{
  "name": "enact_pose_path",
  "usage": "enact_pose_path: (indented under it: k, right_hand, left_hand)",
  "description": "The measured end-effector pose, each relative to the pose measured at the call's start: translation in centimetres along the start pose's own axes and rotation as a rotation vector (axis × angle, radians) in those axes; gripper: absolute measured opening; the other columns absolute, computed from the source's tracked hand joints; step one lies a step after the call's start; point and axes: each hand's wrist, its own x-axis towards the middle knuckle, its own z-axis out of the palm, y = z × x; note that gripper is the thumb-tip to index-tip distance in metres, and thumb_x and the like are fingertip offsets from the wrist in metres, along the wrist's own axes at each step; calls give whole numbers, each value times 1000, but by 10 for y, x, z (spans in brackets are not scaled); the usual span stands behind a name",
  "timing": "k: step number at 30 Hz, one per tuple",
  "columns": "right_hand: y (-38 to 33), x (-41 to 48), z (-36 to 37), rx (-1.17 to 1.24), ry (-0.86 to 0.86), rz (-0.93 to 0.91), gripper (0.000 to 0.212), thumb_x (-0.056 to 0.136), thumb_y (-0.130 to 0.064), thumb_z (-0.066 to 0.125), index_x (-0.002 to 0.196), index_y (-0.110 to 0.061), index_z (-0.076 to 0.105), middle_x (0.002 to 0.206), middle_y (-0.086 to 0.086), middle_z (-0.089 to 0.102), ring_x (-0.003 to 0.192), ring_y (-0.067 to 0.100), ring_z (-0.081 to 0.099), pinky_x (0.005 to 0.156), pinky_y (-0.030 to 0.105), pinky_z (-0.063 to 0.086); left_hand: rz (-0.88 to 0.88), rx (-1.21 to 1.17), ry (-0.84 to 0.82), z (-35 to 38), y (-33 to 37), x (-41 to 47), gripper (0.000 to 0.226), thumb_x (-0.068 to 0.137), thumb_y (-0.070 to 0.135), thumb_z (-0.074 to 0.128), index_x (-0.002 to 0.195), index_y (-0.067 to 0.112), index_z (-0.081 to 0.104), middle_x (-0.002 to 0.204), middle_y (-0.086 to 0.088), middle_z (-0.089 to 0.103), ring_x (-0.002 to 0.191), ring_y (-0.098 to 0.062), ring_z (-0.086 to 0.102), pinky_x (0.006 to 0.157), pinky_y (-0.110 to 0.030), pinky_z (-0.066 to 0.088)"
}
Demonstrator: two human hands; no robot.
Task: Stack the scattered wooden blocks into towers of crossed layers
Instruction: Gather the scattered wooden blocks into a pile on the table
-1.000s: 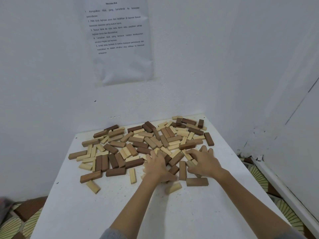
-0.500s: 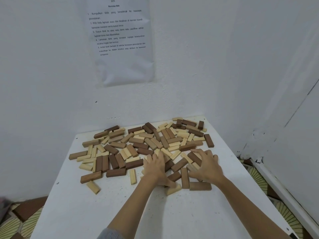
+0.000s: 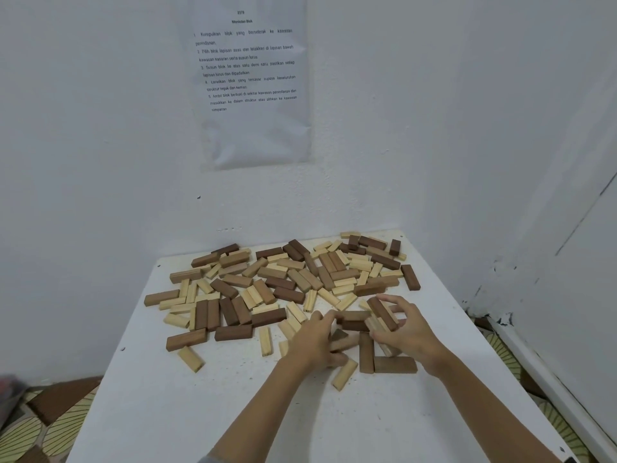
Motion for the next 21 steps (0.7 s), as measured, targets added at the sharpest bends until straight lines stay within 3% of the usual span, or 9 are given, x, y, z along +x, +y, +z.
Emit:
enact_pose_path:
  k: [2, 4, 8, 11, 14, 16, 18, 21]
  right_hand:
    - [-2, -1, 4, 26, -14, 13, 64, 71, -19, 84, 118, -49, 52, 124, -4, 43, 112, 19, 50, 84, 41, 57]
    - [-5, -3, 5, 71, -19, 29, 62, 73, -18, 83, 119, -47, 52, 126, -2, 43, 111, 19, 51, 77, 35, 58]
    - [-9, -7, 3, 157, -15, 40, 60, 77, -17, 81, 122, -44, 53, 129, 2, 45, 110, 22, 50, 65, 26, 51]
    - [-12, -10, 4, 204, -18, 40, 57, 78, -16, 79, 122, -43, 54, 127, 2, 47, 102, 16, 53, 62, 23, 46]
    - [-16, -13, 8, 230, -23, 32, 57, 78, -17, 79, 122, -43, 55, 128, 2, 48, 100, 15, 54, 62, 24, 45]
    - [-21, -14, 11, 242, -29, 12, 57, 78, -16, 79, 123, -42, 55, 127, 1, 48, 100, 15, 55, 61, 23, 46]
    - [-30, -14, 15, 268, -33, -28, 57, 78, -14, 79, 122, -41, 57, 125, 0, 50, 99, 13, 59, 62, 22, 48]
    - [-45, -7, 25, 295, -52, -63, 58, 76, -14, 81, 122, -41, 58, 125, -1, 50, 101, 14, 61, 67, 24, 50]
  left_hand:
    - [8, -12, 59, 2, 0, -1, 54, 80, 21, 69, 129, 20, 47, 108, -4, 44, 105, -26, 51, 85, -38, 48]
    - [20, -35, 112, 3, -1, -4, 40, 83, 16, 64, 123, 18, 56, 103, -1, 44, 102, -24, 53, 81, -33, 47]
    - [55, -61, 196, 5, -5, -11, 33, 83, 8, 63, 112, 23, 71, 99, 1, 56, 94, -17, 54, 74, -22, 41]
    - [81, -149, 261, 7, -10, -16, 30, 80, 7, 67, 102, 24, 76, 88, 2, 58, 85, -16, 54, 70, -25, 42]
    - [95, -249, 323, 5, -15, -19, 18, 80, 9, 69, 89, 21, 79, 76, -8, 63, 77, -19, 55, 64, -26, 40]
    - [100, -309, 344, -2, -17, -20, 20, 81, 5, 69, 92, 17, 80, 78, -9, 66, 75, -13, 57, 67, -25, 45]
    - [102, -391, 384, -15, -19, -22, 23, 80, -1, 69, 95, 14, 79, 77, 2, 65, 74, 1, 58, 67, -16, 47]
    - [67, -509, 494, -37, -28, -23, 28, 79, -2, 74, 99, 19, 76, 79, 10, 65, 68, -4, 61, 69, -20, 54]
